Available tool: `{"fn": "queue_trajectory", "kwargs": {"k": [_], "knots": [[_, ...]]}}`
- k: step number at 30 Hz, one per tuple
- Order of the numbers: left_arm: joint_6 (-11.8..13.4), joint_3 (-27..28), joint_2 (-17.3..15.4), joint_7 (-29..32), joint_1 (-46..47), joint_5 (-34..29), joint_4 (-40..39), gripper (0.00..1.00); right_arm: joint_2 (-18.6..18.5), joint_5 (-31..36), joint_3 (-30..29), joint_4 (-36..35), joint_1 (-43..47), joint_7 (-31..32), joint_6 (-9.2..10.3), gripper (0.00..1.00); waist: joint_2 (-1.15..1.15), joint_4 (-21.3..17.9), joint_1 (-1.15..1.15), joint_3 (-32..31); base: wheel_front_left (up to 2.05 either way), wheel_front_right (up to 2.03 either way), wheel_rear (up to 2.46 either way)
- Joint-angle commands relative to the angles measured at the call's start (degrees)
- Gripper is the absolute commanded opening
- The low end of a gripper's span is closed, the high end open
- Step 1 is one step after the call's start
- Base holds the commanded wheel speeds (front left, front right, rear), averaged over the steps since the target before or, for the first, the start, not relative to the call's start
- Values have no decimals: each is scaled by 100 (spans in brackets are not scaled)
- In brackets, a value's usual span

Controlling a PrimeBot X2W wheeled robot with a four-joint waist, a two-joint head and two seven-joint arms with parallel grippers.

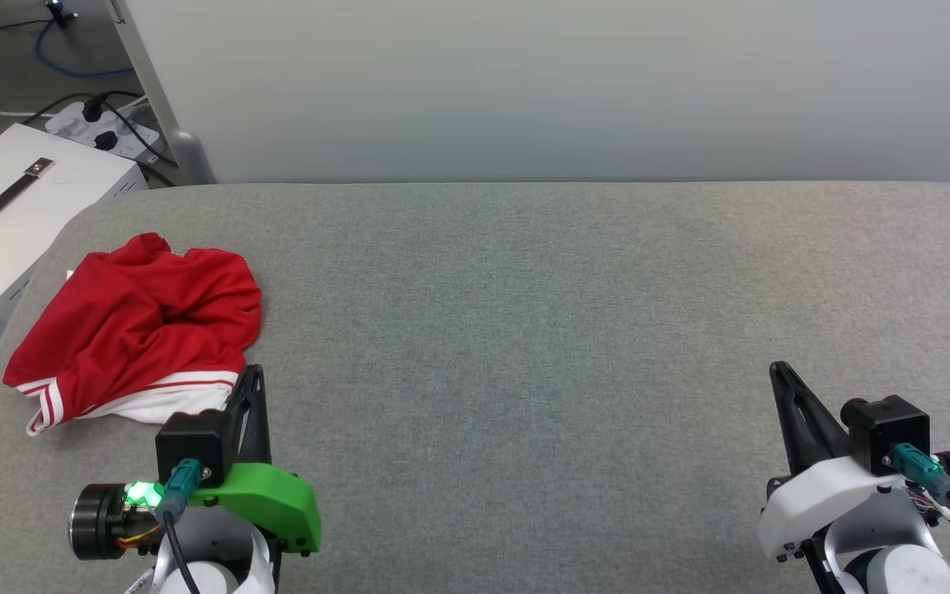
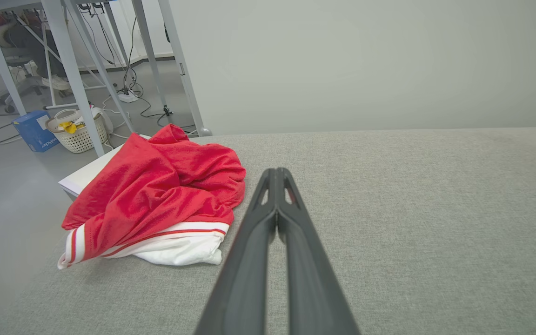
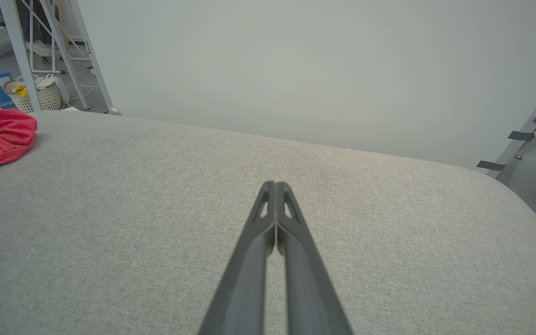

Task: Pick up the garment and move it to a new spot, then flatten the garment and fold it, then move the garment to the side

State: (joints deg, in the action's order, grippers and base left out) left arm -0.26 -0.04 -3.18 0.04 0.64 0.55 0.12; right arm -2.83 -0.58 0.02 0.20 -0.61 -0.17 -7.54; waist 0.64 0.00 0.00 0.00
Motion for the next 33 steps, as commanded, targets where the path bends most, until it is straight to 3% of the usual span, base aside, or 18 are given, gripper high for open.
{"fn": "queue_trajectory", "kwargs": {"k": [1,13,14,15,33], "knots": [[26,4,30,-4,-64,-55,-12,0,-5,58,-2,-20,61,17,5,0,-64,0,0,0,0,0,0],[26,4,30,-4,-64,-55,-12,0,-5,58,-2,-20,61,17,5,0,-64,0,0,0,0,0,0],[26,4,30,-4,-64,-55,-12,100,-5,58,-2,-20,61,17,5,100,-64,0,0,0,0,0,0],[-1,0,0,-1,1,3,1,100,0,-4,0,2,0,-1,0,100,0,0,0,0,0,0,0],[-26,14,3,-190,-18,220,130,100,0,-115,-106,81,-44,-187,1,100,-8,-13,0,-1,0,0,0]]}}
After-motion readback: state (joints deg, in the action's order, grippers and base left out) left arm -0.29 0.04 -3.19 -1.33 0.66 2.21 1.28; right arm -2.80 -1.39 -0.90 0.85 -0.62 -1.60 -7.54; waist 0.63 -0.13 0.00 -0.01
